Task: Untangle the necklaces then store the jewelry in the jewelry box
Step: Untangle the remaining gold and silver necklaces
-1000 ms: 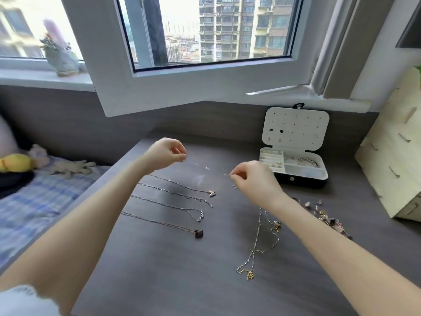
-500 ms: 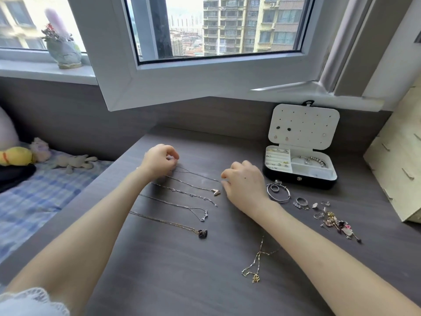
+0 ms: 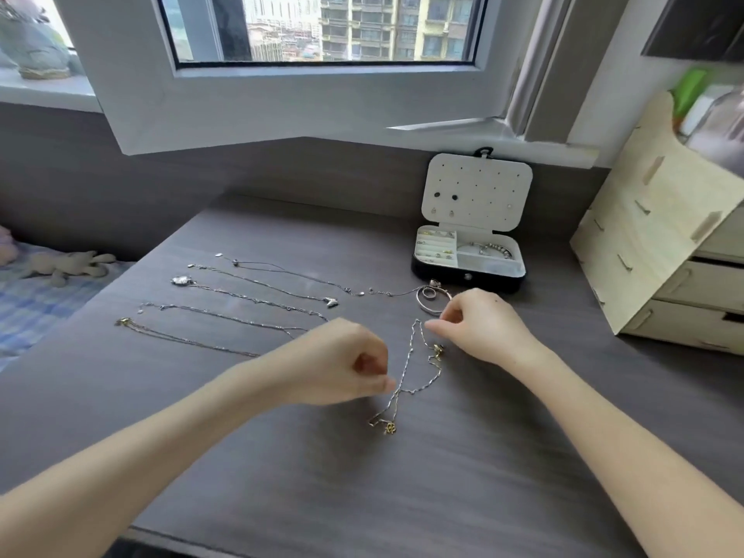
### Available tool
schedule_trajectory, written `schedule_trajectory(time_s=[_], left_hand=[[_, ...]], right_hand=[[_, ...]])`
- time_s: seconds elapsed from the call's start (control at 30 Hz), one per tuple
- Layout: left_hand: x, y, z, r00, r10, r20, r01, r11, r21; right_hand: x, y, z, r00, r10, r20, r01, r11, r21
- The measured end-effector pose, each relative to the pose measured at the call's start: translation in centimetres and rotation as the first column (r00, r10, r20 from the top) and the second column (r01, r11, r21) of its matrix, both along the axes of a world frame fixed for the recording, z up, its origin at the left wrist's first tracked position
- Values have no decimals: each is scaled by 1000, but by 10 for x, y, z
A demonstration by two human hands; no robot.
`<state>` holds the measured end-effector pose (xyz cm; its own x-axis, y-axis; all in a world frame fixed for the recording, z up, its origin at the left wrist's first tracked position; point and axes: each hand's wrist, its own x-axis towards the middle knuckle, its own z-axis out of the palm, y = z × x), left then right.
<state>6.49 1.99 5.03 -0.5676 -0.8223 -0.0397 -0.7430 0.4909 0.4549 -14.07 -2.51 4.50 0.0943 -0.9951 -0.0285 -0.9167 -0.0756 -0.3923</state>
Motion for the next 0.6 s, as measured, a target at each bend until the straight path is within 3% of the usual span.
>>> schedule_trajectory(time_s=[0.23, 0.4, 0.5, 0.6], left_hand=[[-2, -6, -2, 968, 144, -206, -143, 990, 18], [-14, -10, -1, 910, 203, -362, -175, 979, 109], [-21, -11, 1, 864, 234, -445, -140, 962, 233], [-24, -9, 10, 730, 244, -638, 113, 877, 466]], right_hand=[[-9, 17, 6, 990, 143, 12, -143, 984, 110], [-8, 25, 2, 979, 202, -12, -201, 978, 52], [-8, 32, 19, 964, 221, 149, -216, 975, -45], [-3, 44, 60, 894, 268, 358, -223, 961, -162]])
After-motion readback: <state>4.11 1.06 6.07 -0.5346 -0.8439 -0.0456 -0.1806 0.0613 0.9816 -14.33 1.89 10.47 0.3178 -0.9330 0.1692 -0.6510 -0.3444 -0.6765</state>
